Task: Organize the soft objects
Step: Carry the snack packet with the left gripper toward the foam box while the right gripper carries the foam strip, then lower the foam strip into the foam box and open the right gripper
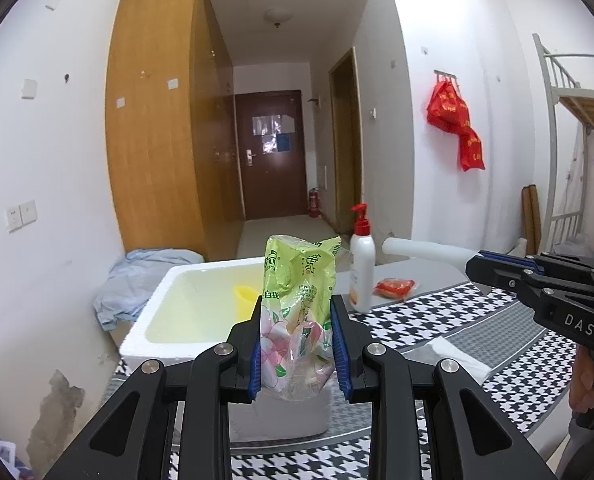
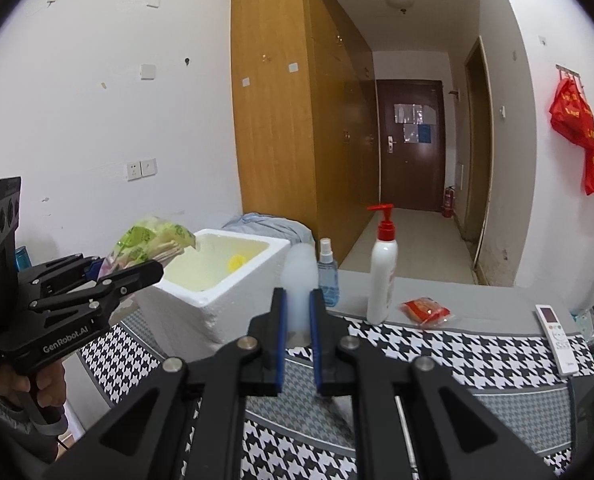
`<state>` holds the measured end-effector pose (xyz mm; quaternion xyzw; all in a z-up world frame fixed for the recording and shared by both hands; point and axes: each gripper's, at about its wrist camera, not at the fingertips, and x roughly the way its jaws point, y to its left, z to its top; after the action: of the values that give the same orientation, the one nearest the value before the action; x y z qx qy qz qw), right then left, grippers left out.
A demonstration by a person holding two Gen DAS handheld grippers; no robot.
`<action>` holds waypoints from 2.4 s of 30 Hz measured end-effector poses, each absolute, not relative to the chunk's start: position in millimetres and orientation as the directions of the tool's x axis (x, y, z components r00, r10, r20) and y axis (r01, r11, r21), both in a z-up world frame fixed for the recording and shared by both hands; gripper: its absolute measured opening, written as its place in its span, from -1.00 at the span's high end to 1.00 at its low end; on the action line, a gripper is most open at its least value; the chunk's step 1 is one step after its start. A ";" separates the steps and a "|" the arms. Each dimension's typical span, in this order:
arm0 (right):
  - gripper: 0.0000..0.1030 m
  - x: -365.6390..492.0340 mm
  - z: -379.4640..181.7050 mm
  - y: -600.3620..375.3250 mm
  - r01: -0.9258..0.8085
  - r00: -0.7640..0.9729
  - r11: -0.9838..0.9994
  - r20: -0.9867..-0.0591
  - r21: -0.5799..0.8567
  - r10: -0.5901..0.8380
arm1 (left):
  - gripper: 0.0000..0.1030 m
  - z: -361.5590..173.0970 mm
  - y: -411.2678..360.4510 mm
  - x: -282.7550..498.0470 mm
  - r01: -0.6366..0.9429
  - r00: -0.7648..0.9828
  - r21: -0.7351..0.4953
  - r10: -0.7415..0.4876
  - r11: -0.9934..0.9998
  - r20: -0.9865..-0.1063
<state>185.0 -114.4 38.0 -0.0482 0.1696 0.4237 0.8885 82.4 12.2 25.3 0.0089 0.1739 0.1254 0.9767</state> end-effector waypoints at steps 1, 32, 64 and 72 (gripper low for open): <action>0.74 184.7 38.1 -112.6 -0.772 0.580 0.633 -0.343 0.057 0.739 | 0.42 25.3 14.4 82.0 -0.250 0.905 0.063 0.257 0.966 -0.338; 0.74 174.8 43.3 -35.4 -0.857 0.469 0.514 -0.362 0.035 0.806 | 0.42 23.1 60.5 55.2 -0.409 0.853 0.051 0.402 0.911 -0.333; 0.72 182.6 39.9 35.2 -0.863 0.443 0.504 -0.446 0.021 0.778 | 0.42 18.6 79.3 46.9 -0.432 0.850 0.029 0.418 0.901 -0.321; 0.72 189.6 35.8 45.1 -0.861 0.444 0.508 -0.465 0.014 0.766 | 0.42 18.2 81.2 45.7 -0.439 0.847 0.020 0.421 0.898 -0.324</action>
<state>189.6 45.1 35.8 -0.1125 0.2112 0.4829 0.8424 45.7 81.2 18.2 -0.0274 0.1620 0.2238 0.9607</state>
